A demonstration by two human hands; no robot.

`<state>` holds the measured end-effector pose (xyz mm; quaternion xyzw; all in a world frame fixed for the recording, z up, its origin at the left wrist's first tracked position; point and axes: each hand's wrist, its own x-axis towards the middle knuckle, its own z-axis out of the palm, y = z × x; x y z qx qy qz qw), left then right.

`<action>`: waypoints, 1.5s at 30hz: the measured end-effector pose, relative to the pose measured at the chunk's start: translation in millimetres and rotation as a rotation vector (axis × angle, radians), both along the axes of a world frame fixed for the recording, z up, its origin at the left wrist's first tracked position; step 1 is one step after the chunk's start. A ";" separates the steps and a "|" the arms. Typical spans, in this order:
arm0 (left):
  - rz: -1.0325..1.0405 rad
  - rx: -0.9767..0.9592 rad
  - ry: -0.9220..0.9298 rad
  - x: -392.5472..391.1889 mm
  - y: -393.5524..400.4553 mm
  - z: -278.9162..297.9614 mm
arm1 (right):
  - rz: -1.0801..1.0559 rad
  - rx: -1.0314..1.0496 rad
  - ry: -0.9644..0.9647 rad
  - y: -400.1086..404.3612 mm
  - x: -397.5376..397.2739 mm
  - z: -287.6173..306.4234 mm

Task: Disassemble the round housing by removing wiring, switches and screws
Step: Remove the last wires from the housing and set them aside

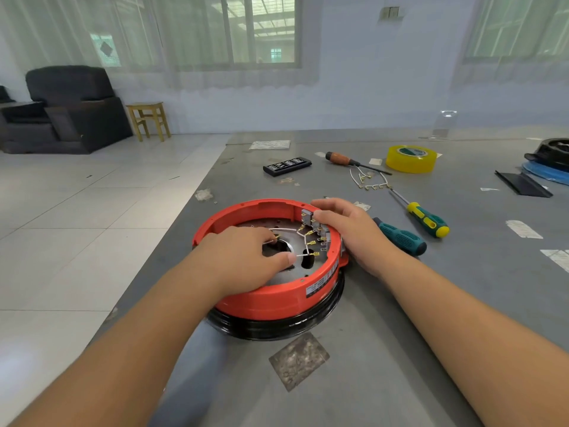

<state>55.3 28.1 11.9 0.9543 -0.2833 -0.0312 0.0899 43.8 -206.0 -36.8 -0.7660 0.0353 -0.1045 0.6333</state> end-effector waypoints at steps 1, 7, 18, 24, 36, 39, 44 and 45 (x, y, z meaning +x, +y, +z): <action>0.013 0.008 -0.044 -0.6 -2.9 0.6 | 0.000 0.006 0.019 -0.7 -1.0 0.2; 0.045 -0.050 -0.368 18.8 -25.9 17.0 | 0.006 0.011 -0.004 0.7 -4.2 -3.4; -0.177 -0.077 -0.082 57.3 -47.4 -4.2 | -0.002 -0.030 -0.036 0.0 -2.5 -7.8; -0.184 -0.164 -0.035 61.3 -40.5 -5.6 | -0.006 -0.035 -0.027 0.6 -3.8 -6.5; -0.109 -0.435 -0.048 60.8 -26.6 -5.4 | -0.028 -0.088 -0.045 2.6 -5.4 -5.8; -0.090 -0.481 -0.039 61.1 -22.0 0.9 | -0.066 -0.122 -0.062 5.0 -8.6 -3.7; -0.115 -0.414 -0.020 56.4 -11.8 7.4 | 0.036 -0.073 -0.090 7.5 -20.6 -2.4; -0.111 -0.448 0.000 55.8 -9.7 7.5 | 0.068 -0.064 -0.078 8.3 -22.5 -2.9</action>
